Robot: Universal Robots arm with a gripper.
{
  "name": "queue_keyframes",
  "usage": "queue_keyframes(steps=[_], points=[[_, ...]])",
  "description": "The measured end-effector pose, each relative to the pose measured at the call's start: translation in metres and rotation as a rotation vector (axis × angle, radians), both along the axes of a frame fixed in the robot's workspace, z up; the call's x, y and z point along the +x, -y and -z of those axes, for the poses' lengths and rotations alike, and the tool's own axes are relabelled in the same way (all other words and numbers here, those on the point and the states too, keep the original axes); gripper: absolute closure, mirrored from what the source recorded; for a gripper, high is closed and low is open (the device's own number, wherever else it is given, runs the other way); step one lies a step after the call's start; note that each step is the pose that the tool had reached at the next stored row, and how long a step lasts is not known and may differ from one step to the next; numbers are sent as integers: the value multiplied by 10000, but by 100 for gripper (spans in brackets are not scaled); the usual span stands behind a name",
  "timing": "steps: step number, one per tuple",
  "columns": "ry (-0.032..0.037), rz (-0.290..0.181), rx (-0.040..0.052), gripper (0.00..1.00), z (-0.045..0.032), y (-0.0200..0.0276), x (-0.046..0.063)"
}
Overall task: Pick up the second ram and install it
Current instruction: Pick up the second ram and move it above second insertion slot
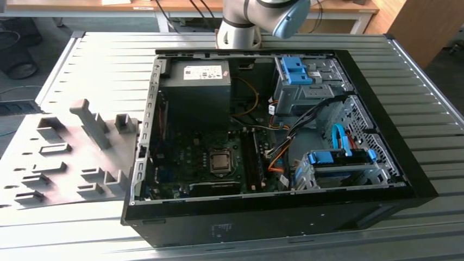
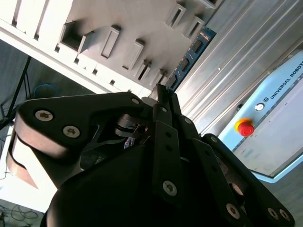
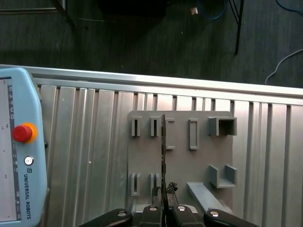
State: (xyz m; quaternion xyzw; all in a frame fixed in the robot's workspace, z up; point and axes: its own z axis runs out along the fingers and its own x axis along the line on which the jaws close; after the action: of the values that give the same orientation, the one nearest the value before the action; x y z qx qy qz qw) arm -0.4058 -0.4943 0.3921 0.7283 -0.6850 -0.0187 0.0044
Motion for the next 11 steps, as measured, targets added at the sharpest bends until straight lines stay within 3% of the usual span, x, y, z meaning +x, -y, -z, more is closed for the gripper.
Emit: queue_keyframes(steps=[3,11], points=[[0,1,0,86,-45,0,-1],[-1,1,-1,86,-52,0,1]])
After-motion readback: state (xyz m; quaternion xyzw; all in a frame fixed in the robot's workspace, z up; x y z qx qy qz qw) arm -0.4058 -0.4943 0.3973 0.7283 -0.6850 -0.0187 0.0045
